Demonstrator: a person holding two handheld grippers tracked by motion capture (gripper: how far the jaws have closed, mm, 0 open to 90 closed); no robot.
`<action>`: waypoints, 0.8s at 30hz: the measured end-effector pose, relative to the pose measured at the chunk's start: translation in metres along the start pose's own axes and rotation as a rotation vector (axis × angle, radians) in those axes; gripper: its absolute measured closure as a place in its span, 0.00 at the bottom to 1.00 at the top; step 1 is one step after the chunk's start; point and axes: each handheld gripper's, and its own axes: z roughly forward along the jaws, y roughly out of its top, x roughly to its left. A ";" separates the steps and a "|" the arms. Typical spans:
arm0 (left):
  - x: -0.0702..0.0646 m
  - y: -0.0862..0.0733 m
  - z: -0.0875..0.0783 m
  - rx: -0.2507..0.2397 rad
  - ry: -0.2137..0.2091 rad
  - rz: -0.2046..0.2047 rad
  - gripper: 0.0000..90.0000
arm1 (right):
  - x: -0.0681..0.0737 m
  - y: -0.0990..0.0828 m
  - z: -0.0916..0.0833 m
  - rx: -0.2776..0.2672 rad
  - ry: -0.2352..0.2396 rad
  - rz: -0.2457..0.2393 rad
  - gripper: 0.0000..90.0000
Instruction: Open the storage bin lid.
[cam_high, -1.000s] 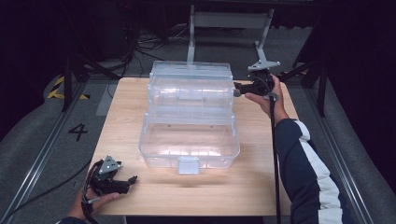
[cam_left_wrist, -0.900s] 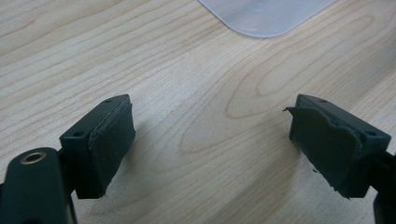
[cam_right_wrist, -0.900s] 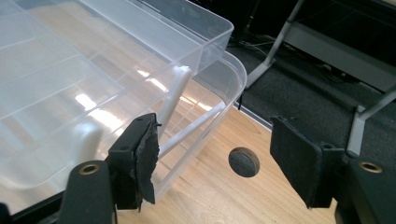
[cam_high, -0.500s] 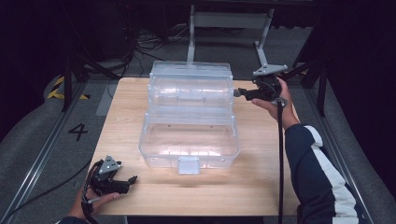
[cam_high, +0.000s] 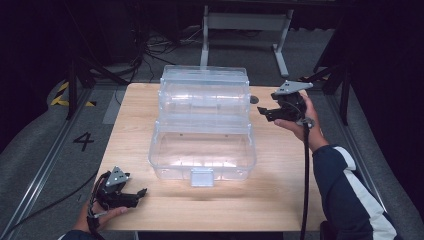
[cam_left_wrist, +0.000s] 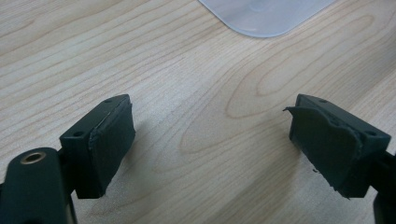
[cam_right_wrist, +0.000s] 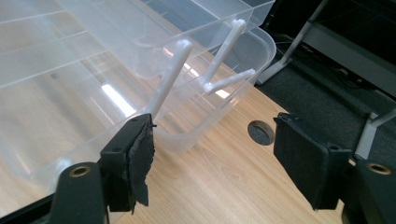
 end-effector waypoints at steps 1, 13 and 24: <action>0.000 0.000 0.000 0.000 0.000 -0.002 0.16 | 0.001 -0.002 -0.002 0.000 0.001 -0.003 0.33; 0.000 0.000 0.000 0.000 0.000 -0.002 0.16 | 0.013 -0.029 -0.030 0.003 -0.018 -0.039 0.30; 0.000 0.000 0.000 -0.001 0.001 -0.004 0.16 | 0.024 -0.061 -0.046 0.028 -0.036 -0.057 0.28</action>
